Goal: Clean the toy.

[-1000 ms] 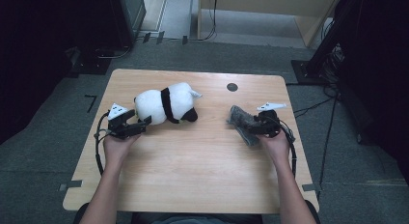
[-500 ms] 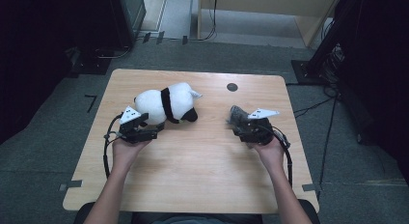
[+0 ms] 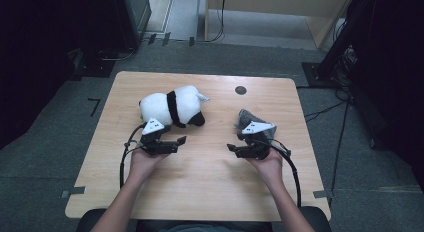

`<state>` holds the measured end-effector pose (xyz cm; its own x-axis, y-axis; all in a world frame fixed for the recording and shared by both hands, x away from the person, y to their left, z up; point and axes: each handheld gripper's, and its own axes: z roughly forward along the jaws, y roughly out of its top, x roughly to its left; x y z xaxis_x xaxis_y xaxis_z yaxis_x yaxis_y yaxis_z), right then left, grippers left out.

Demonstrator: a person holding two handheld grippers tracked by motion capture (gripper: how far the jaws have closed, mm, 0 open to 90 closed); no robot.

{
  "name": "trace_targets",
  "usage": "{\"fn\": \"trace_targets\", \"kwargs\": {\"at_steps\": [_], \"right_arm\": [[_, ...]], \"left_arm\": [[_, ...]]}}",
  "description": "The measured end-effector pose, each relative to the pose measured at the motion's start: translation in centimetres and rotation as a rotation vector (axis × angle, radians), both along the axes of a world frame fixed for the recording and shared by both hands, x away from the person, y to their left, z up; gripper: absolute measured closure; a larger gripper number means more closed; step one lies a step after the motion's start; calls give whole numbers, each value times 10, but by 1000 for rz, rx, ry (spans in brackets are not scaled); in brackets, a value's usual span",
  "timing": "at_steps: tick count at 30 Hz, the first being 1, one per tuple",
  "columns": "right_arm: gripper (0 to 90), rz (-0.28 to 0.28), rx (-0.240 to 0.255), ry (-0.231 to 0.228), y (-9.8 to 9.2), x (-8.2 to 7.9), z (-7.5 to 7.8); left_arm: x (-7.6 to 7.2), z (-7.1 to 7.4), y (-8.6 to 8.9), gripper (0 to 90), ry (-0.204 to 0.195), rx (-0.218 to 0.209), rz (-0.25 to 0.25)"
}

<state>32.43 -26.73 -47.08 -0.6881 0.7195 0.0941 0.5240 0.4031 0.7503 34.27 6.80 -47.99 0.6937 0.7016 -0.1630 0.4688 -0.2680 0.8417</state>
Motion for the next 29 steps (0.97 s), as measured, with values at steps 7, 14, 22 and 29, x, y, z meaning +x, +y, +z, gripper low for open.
{"fn": "trace_targets", "kwargs": {"at_steps": [7, 14, 22, 29], "right_arm": [[391, 4, 15, -4, 17, -7, -17], [388, 21, 15, 32, 27, -11, -34], [376, 35, -19, 45, 37, -11, -44], [363, 32, -21, 26, 37, -9, -46]], "left_arm": [[-1, -13, -22, 194, 47, 14, -40], [-6, -28, -36, 199, 60, 74, -46], [-5, -33, -38, 199, 72, 102, -30], [-4, -37, -41, 200, 86, 128, -41]]}}
